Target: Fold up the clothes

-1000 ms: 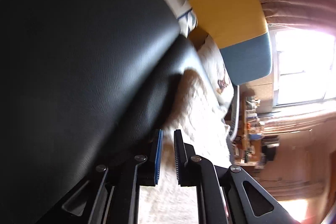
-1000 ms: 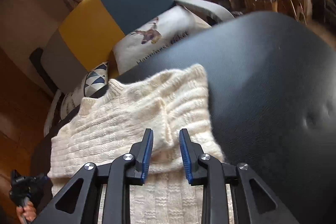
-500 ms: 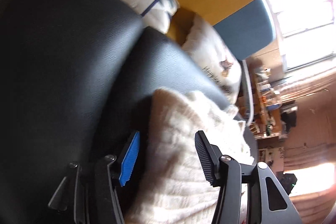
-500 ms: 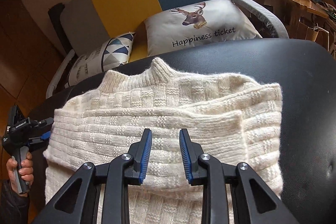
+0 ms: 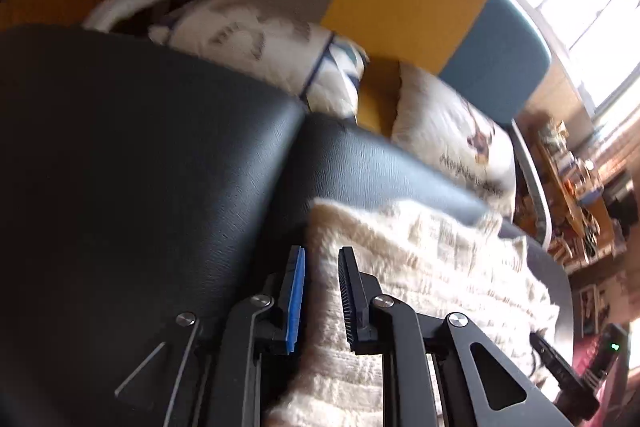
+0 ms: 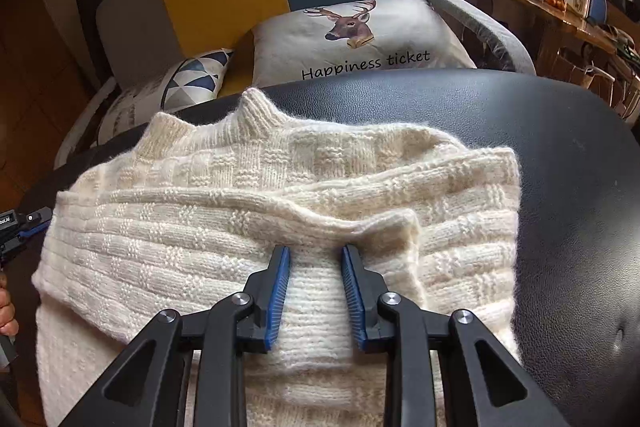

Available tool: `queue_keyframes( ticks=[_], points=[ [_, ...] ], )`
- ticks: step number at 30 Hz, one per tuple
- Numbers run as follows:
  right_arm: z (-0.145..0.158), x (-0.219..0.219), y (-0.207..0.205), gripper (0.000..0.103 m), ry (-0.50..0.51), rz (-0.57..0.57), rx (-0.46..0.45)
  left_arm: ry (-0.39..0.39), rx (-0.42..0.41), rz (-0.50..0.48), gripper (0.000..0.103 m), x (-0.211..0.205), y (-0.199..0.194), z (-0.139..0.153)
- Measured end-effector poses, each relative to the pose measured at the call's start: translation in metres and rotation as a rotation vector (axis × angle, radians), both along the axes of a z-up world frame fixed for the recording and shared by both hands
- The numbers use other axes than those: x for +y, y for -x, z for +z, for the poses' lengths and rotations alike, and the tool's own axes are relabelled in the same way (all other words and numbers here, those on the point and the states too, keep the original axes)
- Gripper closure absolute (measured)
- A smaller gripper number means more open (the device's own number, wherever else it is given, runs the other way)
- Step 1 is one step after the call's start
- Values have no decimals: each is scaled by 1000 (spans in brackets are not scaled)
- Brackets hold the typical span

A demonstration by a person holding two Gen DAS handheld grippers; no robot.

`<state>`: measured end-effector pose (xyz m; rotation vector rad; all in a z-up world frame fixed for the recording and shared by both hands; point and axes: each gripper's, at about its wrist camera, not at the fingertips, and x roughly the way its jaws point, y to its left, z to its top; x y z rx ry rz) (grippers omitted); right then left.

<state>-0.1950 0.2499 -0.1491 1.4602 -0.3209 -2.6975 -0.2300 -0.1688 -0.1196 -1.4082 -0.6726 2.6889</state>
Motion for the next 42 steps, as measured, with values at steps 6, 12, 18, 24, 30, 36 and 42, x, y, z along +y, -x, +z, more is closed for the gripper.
queue_keyframes(
  ticks=[6,12,18,24,30,36,42],
  points=[
    [27,4,-25,76,51,64,84,-37,121,-132,67,25,-51,27],
    [-6,-5,-39,76,-98,86,4,155,-5,-222,68,51,-59,-26],
    [-4,21,-43,76,97,44,29,175,19,-224,68,56,-58,-18],
    [19,44,-26,76,166,-2,92,99,109,-204,68,45,-63,10],
    [-8,46,6,76,120,-24,-18,128,5,-173,68,39,-39,-23],
    [14,55,-24,76,156,-40,-2,105,3,-148,68,36,-50,-4],
    [17,103,-146,68,328,56,-75,31,54,-256,66,-7,-141,21]
  ],
)
